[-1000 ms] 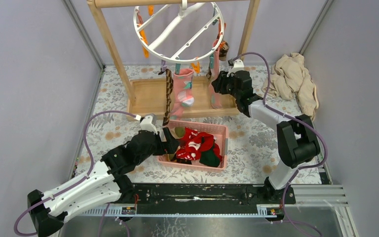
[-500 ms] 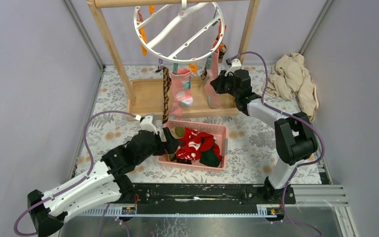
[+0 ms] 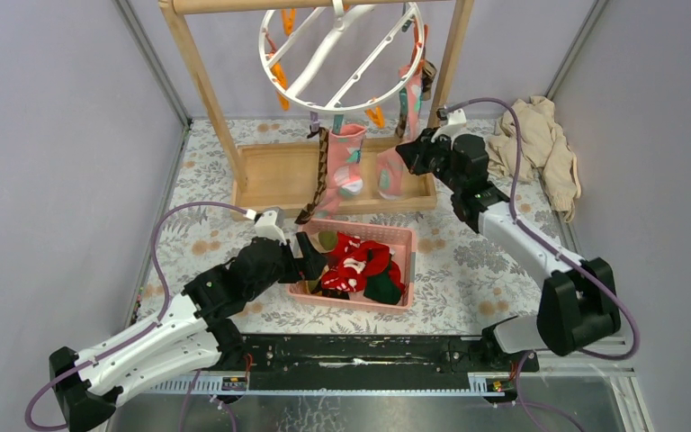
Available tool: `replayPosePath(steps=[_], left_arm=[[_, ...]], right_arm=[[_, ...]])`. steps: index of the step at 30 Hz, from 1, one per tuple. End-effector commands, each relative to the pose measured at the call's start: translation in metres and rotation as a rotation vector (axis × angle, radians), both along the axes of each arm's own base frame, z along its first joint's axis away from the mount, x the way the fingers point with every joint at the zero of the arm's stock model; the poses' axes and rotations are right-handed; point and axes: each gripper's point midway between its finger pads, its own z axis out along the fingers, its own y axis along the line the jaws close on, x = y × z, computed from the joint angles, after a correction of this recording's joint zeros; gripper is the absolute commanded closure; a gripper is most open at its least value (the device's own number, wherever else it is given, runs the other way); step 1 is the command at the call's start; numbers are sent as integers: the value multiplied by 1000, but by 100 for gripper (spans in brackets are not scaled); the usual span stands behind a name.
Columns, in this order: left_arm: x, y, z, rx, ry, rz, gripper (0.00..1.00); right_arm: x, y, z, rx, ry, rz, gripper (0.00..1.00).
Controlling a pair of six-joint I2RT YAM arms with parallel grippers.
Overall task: Remove the socks clipped to the hanger
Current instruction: Adjust the hanger on the clothesline.
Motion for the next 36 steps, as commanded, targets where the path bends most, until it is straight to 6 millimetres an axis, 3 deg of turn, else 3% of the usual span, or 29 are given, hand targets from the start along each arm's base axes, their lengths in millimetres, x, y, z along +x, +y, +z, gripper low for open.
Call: replayPosePath(steps=[1, 6, 11, 17, 36], left_arm=[[7, -4, 20, -50, -57, 9, 1], [7, -3, 24, -54, -67, 14, 1], [8, -2, 30, -62, -76, 17, 1], [7, 0, 32, -65, -80, 18, 1], [4, 20, 39, -80, -108, 85, 1]], right_arm=[[-28, 6, 27, 25, -46, 56, 98], [-63, 29, 36, -32, -68, 107, 98], [-98, 64, 32, -68, -66, 194, 98], [-124, 101, 26, -144, -90, 252, 98], [-117, 214, 47, -187, -137, 367, 98]])
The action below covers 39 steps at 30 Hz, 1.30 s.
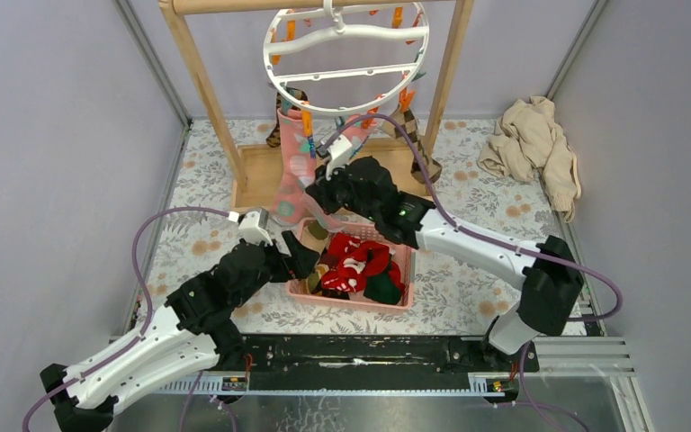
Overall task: Remove the socks clipped to the hanger
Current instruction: Adjust the hanger on the clothesline.
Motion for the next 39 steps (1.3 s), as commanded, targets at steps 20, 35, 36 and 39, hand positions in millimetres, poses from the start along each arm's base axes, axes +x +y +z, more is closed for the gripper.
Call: replayPosePath(steps=[20, 35, 36, 39], left_arm=[[3, 22, 21, -26, -43, 100, 2], [2, 27, 20, -28, -37, 121, 1], [2, 26, 20, -27, -37, 121, 1], [3, 26, 21, -30, -37, 121, 1]], right_arm=[[38, 110, 25, -8, -67, 85, 98], [9, 80, 5, -17, -23, 122, 61], [6, 76, 5, -15, -23, 122, 57], [-1, 64, 6, -6, -22, 117, 52]])
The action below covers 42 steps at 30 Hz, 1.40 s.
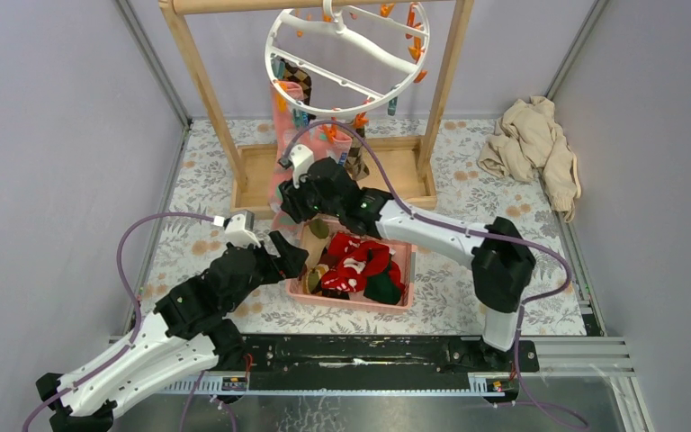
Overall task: Remove the socks clipped to the hanger
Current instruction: Adjust the hanger on the clothesline.
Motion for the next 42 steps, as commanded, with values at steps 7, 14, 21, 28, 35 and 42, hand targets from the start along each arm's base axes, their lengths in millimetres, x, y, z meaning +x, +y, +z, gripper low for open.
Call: replayPosePath(steps=[7, 14, 21, 28, 35, 42], left_arm=[[6, 0, 14, -28, -21, 32, 1], [7, -4, 14, -29, -20, 24, 1], [10, -10, 15, -26, -22, 13, 1], [11, -13, 19, -26, -27, 4, 1], [10, -13, 21, -34, -32, -3, 1], [10, -14, 24, -34, -34, -9, 1]], right_arm=[[-45, -34, 80, 210, -71, 63, 45], [-75, -80, 88, 255, -78, 54, 41], [-78, -143, 98, 272, -142, -116, 36], [-59, -193, 97, 257, -165, -303, 34], [-12, -256, 85, 310, -94, -505, 34], [34, -292, 72, 374, -30, -588, 37]])
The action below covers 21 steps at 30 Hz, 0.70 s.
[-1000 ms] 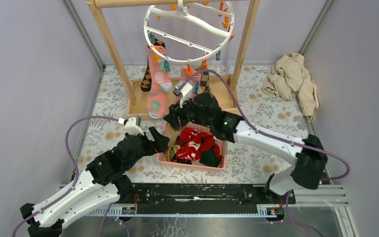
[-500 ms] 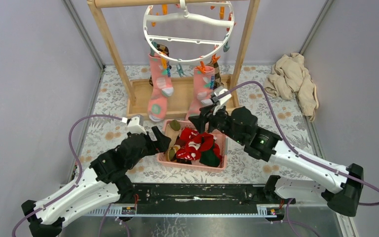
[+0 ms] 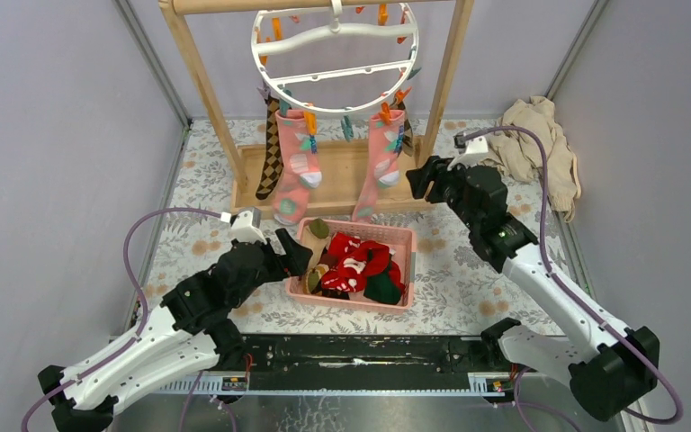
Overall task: Remove the socks clipped to the hanger
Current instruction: Adjust the hanger on the clothesline, then remove the sock from the hanger.
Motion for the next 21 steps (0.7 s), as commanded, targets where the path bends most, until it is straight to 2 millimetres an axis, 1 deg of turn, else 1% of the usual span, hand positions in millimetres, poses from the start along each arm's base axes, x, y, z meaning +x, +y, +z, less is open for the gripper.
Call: replayPosePath(steps=[1, 3, 7, 10, 11, 14, 16, 18, 21], left_arm=[[6, -6, 28, -58, -63, -4, 1], [6, -6, 29, -58, -64, -7, 1], [5, -7, 30, -59, -66, -11, 1], [5, -7, 30, -59, -67, -14, 1], [5, -7, 31, -59, -68, -14, 1], [5, -6, 30, -57, -68, -14, 1], [5, -7, 30, -58, -67, -13, 1], [5, -7, 30, -56, -68, -13, 1], [6, -7, 30, -54, -67, -10, 1]], right_arm=[[22, -5, 6, 95, -4, 14, 38], [32, -7, 4, 102, -12, 12, 39], [57, -14, -7, 107, -7, -12, 43], [75, -16, -10, 146, -6, -5, 44], [81, -15, -6, 161, -20, 0, 44], [98, -13, -10, 157, -17, -2, 44], [105, -9, -10, 162, -17, 20, 44], [107, -3, -7, 169, -32, 52, 44], [114, -8, -7, 153, -44, 16, 44]])
